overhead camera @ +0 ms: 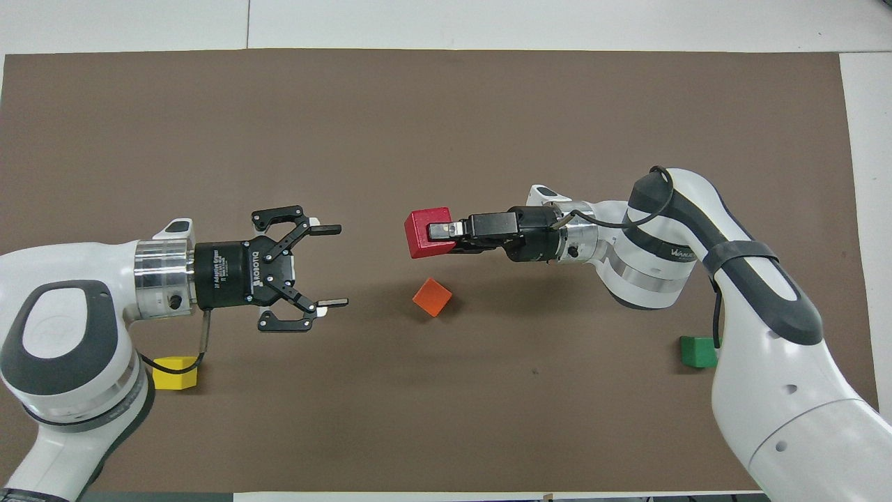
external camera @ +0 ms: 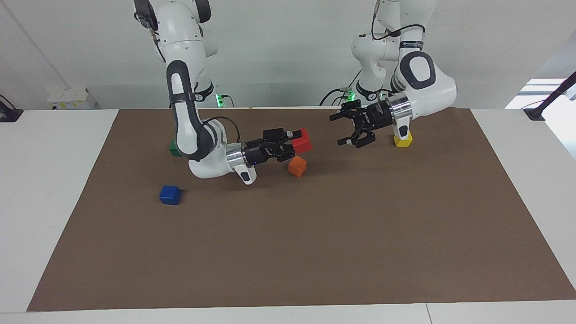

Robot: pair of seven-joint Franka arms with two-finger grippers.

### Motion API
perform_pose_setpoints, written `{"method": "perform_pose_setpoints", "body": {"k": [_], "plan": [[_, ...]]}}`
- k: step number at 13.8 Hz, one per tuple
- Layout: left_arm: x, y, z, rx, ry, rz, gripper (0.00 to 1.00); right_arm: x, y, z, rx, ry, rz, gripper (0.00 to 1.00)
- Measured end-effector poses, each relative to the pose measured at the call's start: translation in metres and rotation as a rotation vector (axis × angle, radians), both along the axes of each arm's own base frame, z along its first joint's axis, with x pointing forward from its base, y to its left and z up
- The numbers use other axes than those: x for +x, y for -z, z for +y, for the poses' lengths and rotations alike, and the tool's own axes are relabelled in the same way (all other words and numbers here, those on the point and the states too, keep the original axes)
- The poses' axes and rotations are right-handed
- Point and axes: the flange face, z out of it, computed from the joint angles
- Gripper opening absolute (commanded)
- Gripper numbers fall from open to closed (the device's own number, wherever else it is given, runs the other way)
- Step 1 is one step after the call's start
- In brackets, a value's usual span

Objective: Transfer red block to right arm and stack on blue block
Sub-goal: 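Carry the red block with the right gripper above the blue block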

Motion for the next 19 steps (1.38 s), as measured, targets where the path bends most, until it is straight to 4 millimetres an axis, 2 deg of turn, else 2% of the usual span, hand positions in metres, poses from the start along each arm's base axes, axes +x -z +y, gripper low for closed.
{"method": "perform_pose_setpoints", "body": {"k": [2,4,7,9,14,17,19], "plan": [[0.000,0.001,0.041,0.074,0.065,-0.041,1.00,0.007,-0.019,-0.013,-0.065,-0.001,0.012,0.00],[0.002,-0.003,0.066,0.176,0.143,-0.086,1.00,0.020,-0.040,-0.032,-0.184,0.005,0.021,0.00],[0.017,-0.020,0.078,0.345,0.267,-0.146,1.00,0.038,-0.088,-0.066,-0.429,0.009,0.008,0.00],[0.028,-0.024,0.092,0.433,0.355,-0.214,1.00,0.047,-0.118,-0.096,-0.555,0.011,-0.002,0.00],[0.037,-0.013,0.123,0.617,0.739,-0.457,1.00,0.062,-0.154,-0.167,-0.914,0.035,0.020,0.00],[0.041,-0.011,0.134,0.674,1.017,-0.618,1.00,0.068,-0.187,-0.196,-1.223,0.063,-0.008,0.00],[0.041,-0.010,0.135,0.680,1.216,-0.712,1.00,0.064,-0.203,-0.211,-1.437,0.068,-0.055,0.00]]}}
